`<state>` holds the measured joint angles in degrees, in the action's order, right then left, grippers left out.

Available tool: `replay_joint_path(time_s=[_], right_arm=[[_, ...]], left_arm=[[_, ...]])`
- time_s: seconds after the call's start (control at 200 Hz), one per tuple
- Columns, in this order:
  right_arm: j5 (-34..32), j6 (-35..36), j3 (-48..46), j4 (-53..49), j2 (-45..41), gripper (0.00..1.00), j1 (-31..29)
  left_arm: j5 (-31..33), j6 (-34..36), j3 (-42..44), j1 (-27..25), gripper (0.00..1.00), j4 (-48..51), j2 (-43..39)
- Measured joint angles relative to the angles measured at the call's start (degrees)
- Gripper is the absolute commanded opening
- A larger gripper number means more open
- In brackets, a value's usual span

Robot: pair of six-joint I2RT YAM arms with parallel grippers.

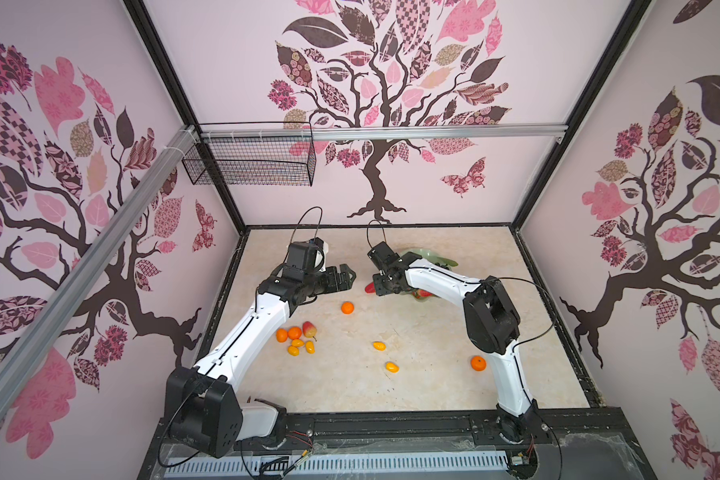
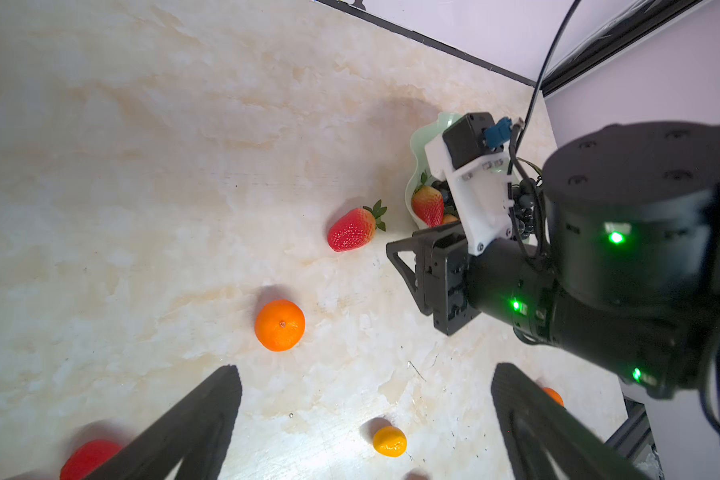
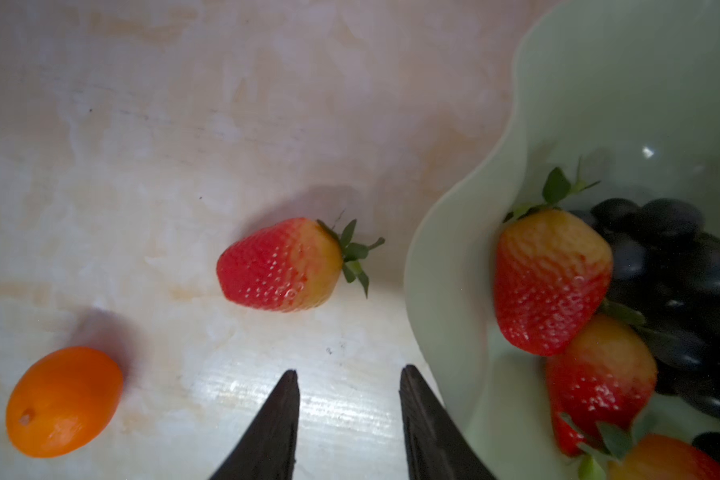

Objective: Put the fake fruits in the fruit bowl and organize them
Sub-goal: 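Lower the right gripper and close it on the red strawberry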

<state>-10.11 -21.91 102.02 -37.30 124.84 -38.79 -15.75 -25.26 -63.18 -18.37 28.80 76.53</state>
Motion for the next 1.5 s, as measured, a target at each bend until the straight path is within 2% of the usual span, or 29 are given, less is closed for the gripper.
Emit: replay_joint_path(time_s=[0.24,0.375,0.545,0.735,0.92,1.225,1.5], right_arm=[[1.42,-3.82,5.75,-1.81,2.45,0.45,1.2],[2.14,-11.1,7.61,-1.31,2.45,0.42,1.2],[1.77,-21.0,12.92,-2.1,5.05,0.41,1.2],[-1.42,-30.64,20.15,-6.29,9.27,0.38,1.2],[-5.55,-37.16,27.87,-12.7,14.16,0.38,1.2],[-6.03,-43.8,28.04,-16.22,17.11,0.44,1.27],[-4.76,-46.18,27.78,-16.24,17.22,0.46,1.27]], left_arm=[[-3.1,-0.87,-0.04,3.52,0.98,-1.18,0.7],[-3.96,-1.31,-0.79,5.92,0.98,-2.78,3.43],[-3.85,-0.31,-4.52,6.05,0.98,-3.93,7.93],[-3.54,2.36,-7.3,6.01,0.98,-8.35,11.82],[-4.37,3.67,-7.26,6.12,0.98,-12.66,12.22],[-8.11,4.11,-7.26,7.91,0.98,-15.54,12.22],[-10.49,3.58,-7.26,9.07,0.98,-16.7,12.57]])
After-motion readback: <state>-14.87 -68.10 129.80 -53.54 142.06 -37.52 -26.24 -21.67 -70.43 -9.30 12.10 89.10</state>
